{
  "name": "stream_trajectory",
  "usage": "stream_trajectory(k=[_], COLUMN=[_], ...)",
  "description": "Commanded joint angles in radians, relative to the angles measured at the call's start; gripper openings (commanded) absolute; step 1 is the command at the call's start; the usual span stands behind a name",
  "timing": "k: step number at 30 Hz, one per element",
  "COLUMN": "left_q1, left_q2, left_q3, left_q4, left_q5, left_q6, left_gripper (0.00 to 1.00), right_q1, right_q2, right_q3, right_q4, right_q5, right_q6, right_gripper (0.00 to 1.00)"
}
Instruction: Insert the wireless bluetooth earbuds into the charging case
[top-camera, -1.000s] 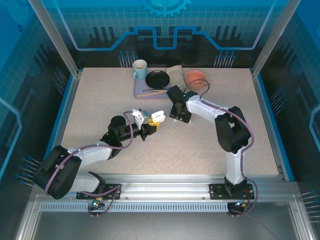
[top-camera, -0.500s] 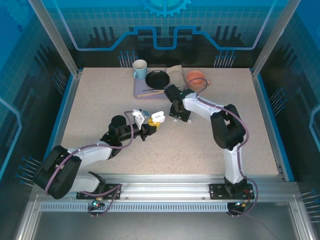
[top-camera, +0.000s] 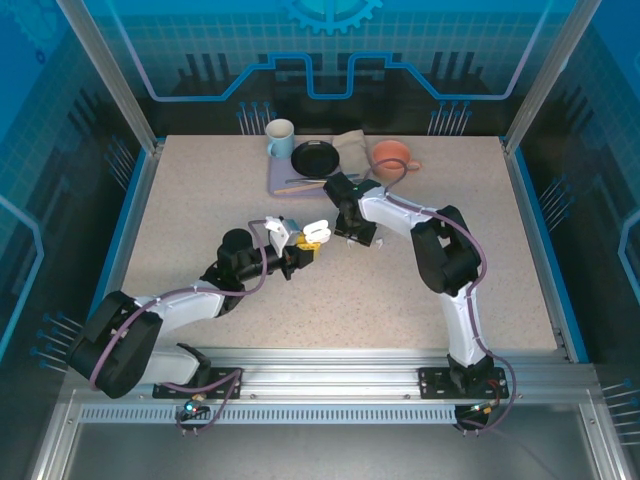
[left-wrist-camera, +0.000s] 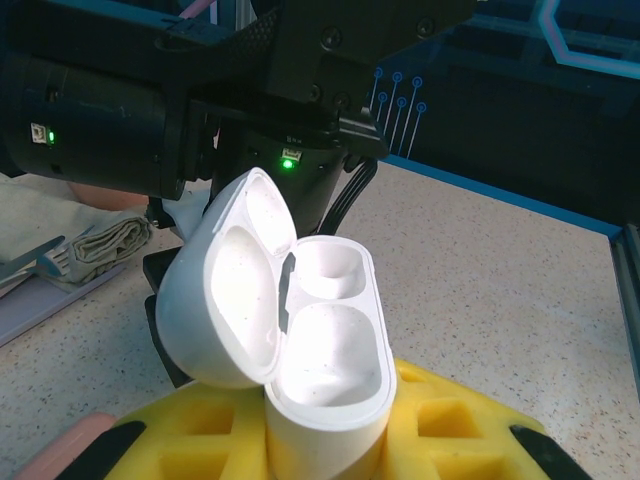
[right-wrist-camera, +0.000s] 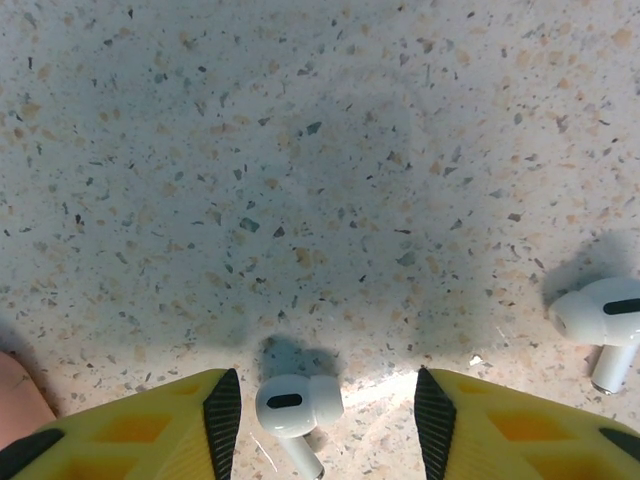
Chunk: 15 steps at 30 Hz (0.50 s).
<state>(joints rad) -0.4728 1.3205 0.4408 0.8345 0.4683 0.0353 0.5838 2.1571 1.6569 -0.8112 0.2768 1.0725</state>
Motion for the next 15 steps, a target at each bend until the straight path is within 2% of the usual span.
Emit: stream_trajectory(k=[1,15], left_q1=[0.008,0.008], left_q2=[0.005,0.005], left_q3=[0.031,0.034], left_q4=[0.012,0.008], left_q5=[0.004,0.001], left_q6=[0.015,0.008], left_gripper=[0.00,0.00], right_q1=[0.016,0.014], right_q2=[0.032,0.058], right_q3=[0.021,0.021], right_q4=[-0.012,0.025], right_q5=[-0.012,-0.035], right_q6=[0.002,-0.005], right_gripper=[0.51,0.41])
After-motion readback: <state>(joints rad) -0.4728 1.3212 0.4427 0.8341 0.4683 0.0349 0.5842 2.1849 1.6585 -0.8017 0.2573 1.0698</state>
